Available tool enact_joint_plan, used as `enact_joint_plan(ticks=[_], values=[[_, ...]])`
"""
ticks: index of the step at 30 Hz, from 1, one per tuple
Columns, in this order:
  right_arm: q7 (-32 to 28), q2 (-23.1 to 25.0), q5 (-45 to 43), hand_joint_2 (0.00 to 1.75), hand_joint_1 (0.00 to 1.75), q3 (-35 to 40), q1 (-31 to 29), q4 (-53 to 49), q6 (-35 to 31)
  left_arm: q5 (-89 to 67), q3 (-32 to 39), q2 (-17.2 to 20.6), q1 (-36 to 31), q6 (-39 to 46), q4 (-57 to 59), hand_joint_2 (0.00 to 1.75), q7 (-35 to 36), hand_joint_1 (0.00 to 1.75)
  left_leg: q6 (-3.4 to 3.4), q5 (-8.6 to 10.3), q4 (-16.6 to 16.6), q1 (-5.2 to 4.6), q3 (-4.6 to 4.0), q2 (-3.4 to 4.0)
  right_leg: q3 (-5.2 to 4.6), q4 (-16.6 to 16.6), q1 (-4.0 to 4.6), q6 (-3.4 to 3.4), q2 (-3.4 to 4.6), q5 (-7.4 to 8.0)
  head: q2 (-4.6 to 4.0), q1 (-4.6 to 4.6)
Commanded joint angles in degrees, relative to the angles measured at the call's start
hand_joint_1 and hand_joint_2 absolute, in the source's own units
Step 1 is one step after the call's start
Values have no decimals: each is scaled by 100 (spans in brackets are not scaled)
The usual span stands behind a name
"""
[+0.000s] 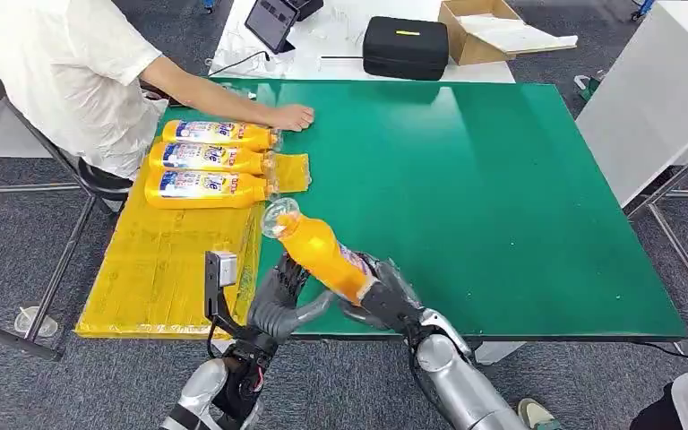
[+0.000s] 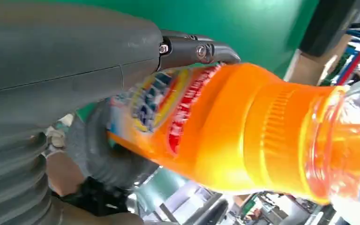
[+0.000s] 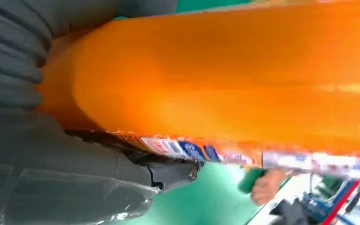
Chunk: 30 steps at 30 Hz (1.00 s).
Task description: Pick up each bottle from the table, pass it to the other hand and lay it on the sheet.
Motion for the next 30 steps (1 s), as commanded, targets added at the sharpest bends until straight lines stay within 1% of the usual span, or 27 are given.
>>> enact_joint_plan(ticks=[1, 4, 6, 7, 8, 9, 10, 11, 12, 13, 14, 17, 18, 19, 20, 21, 22, 23, 27, 30], values=[[-66, 78, -67, 175, 175, 672, -335, 258, 101, 22, -77, 129, -287, 119, 56, 175, -70, 0, 1, -4, -1, -1, 11, 10, 7, 1, 1, -8, 3, -2, 0, -2], [-90, 67, -103, 175, 175, 856, -332, 260, 183, 66, -55, 111, -344, 161, 103, 175, -92, 0, 2, -9, 1, 1, 22, 12, 19, 1, 4, -13, 2, -6, 0, -2], [-104, 67, -187, 175, 175, 894, -322, 251, 245, 82, -57, 96, -364, 174, 130, 175, -102, 0, 1, -4, -1, 1, 10, 8, 9, -2, 3, -8, 2, -2, 0, 0], [-133, 53, -307, 175, 171, 929, -311, 224, 336, 103, -50, 76, -378, 195, 152, 175, -161, 0, 1, -7, 0, 0, 18, 10, 15, 1, 3, -12, 1, -6, 0, -2], [-133, 53, -307, 175, 171, 929, -311, 224, 336, 103, -50, 76, -378, 195, 152, 175, -161, 0, 1, -2, -1, 0, 6, 2, 4, 0, 1, -7, -3, -2, 0, 0], [-137, 35, -339, 175, 175, 953, -307, 200, 362, 106, -58, 68, -399, 204, 165, 175, -174, 0, 1, -5, 1, 0, 14, 0, 14, 3, 3, -12, -9, -8, 0, -2], [-137, 20, -346, 175, 175, 981, -308, 191, 370, 93, -53, 62, -400, 227, 161, 175, -202, 17, 1, -3, 1, 1, 7, 1, 7, 0, 4, -9, -6, -3, 0, 0], [-137, 20, -346, 175, 175, 981, -308, 191, 370, 93, -53, 62, -400, 227, 161, 175, -202, 17, 2, -8, 2, 1, 18, 0, 18, 2, 4, -13, -10, -9, 0, 0], [-148, -6, -381, 175, 175, 1017, -306, 179, 409, 108, -63, 56, -415, 226, 190, 175, -214, 162, 2, -5, 1, 1, 9, 4, 8, 0, 4, -10, -3, -3, 0, 0], [-158, -7, -418, 175, 175, 1018, -301, 177, 444, 115, -57, 56, -422, 224, 184, 175, -230, 175, 2, -2, -1, -2, 4, 3, 1, 0, 0, -6, -2, -2, 0, 0], [-171, -22, -447, 175, 175, 1033, -291, 165, 474, 128, -61, 58, -426, 203, 185, 175, -250, 175, 3, -8, 2, 1, 15, 5, 13, 1, 4, -12, -4, -6, 0, 0], [-193, -26, -549, 175, 173, 1021, -261, 147, 520, 180, -60, 65, -428, 133, 166, 175, -292, 175, 3, -4, 1, 1, 9, -3, 9, -1, 3, -9, -12, -6, 0, 2], [-193, -28, -585, 175, 159, 1008, -241, 147, 528, 181, -60, 74, -419, 129, 137, 175, -300, 175, 2, -1, -1, -1, 3, 0, 1, -1, 1, -6, -6, -2, 2, -2], [-183, -29, -615, 175, 145, 993, -231, 154, 528, 186, -57, 77, -411, 124, 114, 175, -309, 175, 3, -7, 0, -1, 16, 2, 13, 0, 2, -11, -8, -7, 0, 0], [-181, -29, -622, 175, 145, 990, -224, 157, 526, 187, -54, 81, -405, 122, 103, 175, -311, 175, 1, -2, 0, 0, 4, 0, 2, -1, 2, -7, -6, -3, 0, -2], [-180, -27, -633, 175, 75, 984, -208, 161, 520, 188, -51, 87, -396, 115, 83, 175, -321, 175, 2, -6, 0, 1, 15, -2, 14, 0, 4, -12, -12, -8, 0, -2], [-175, 3, -674, 175, 9, 950, -162, 165, 479, 183, -38, 90, -388, 118, 56, 175, -353, 175, 2, -4, 0, 1, 8, -3, 8, -1, 4, -9, -11, -6, 0, 0], [-171, 12, -681, 175, 0, 947, -144, 171, 472, 183, -34, 93, -388, 119, 51, 175, -355, 175, 2, -8, 0, 2, 19, -3, 19, -1, 6, -13, -14, -10, 0, 0], [-159, 83, -705, 175, 0, 939, -39, 201, 293, 154, 7, 112, -361, 135, -31, 175, -424, 175, 1, -4, -2, 1, 10, -4, 8, -3, 4, -9, -12, -6, 0, -2], [-168, 150, -627, 175, 0, 846, 90, 170, -95, 98, 85, 139, -291, 263, -138, 175, -484, 175, 2, -5, -3, 1, 11, 0, 8, -3, 3, -9, -8, -6, 0, 0]])
